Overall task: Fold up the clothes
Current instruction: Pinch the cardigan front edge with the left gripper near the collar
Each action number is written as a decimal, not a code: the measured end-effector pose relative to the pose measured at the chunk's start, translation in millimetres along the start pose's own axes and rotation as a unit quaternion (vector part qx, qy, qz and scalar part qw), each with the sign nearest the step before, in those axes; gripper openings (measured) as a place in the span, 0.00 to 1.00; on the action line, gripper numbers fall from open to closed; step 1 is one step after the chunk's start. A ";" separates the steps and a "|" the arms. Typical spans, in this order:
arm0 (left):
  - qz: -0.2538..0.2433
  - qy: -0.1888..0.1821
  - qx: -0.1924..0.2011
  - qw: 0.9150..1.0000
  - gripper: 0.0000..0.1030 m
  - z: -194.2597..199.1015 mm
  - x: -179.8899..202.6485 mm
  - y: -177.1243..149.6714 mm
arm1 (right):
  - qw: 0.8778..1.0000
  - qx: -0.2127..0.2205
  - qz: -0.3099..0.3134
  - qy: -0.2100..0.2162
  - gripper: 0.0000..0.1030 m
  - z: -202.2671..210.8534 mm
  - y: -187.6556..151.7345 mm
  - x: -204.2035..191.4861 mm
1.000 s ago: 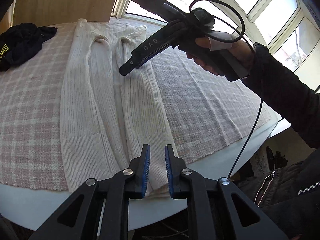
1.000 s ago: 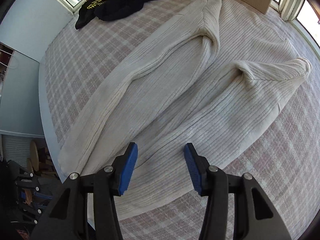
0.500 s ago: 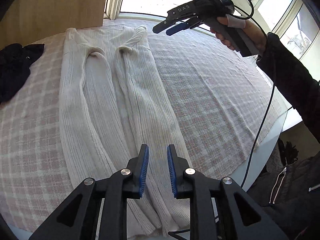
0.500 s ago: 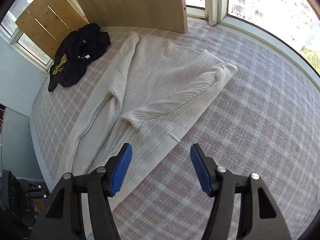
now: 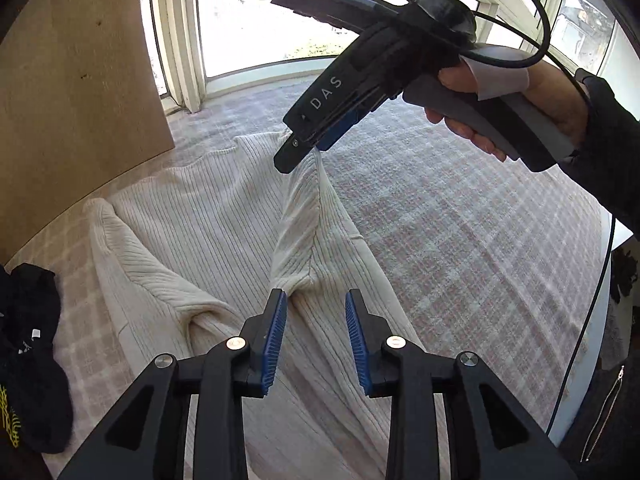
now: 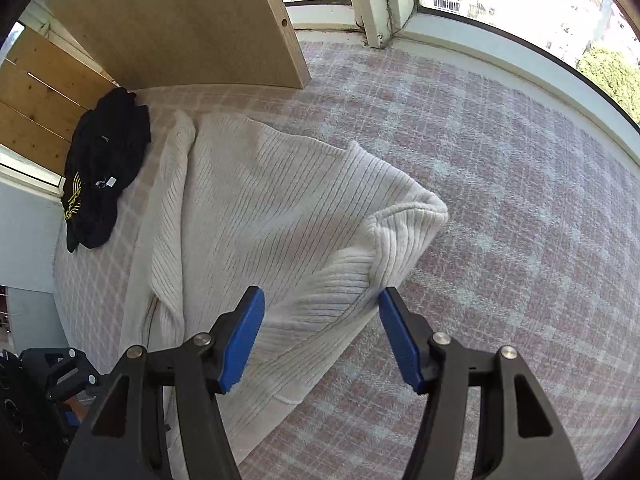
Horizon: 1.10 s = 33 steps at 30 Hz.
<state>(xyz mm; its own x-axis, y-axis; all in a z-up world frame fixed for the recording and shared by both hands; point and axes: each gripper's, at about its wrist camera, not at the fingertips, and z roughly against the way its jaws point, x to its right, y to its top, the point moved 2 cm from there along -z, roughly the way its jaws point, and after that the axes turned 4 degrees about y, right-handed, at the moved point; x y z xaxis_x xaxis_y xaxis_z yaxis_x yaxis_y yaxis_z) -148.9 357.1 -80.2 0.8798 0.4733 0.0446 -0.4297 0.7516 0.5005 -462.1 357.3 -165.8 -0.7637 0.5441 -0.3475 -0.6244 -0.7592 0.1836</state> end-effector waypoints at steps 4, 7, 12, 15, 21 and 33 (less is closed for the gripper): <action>-0.010 -0.014 -0.031 0.999 0.29 -29.9 -7.0 11.9 | 1.000 -0.015 -0.012 -0.004 0.42 -14.4 1.7 6.4; -0.027 -0.019 -0.054 0.998 0.29 -49.7 -2.7 13.8 | 1.000 -0.016 -0.018 0.003 0.31 -21.0 1.4 10.4; -0.011 -0.039 -0.053 0.998 0.18 -56.5 -7.5 12.7 | 1.000 0.000 -0.013 0.008 0.21 -21.7 0.1 10.7; -0.004 -0.044 -0.041 0.998 0.15 -51.7 -9.4 11.0 | 1.000 0.009 -0.009 0.005 0.19 -19.7 -1.8 7.4; 0.020 -0.038 -0.008 0.999 0.15 -25.4 -13.0 5.1 | 0.999 0.030 0.016 -0.006 0.17 -13.3 -1.0 -16.7; 0.041 -0.019 -0.041 0.998 0.18 -49.4 -23.2 -13.1 | 0.996 0.071 -0.007 0.057 0.27 16.5 -1.1 -17.1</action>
<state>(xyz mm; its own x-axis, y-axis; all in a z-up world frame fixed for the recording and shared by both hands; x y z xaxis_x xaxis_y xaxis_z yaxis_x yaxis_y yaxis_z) -173.8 359.0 -130.5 0.8469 0.5190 0.1159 -0.5150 0.7460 0.4221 -451.1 354.7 -144.9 -0.7358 0.5045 -0.4518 -0.6584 -0.6892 0.3026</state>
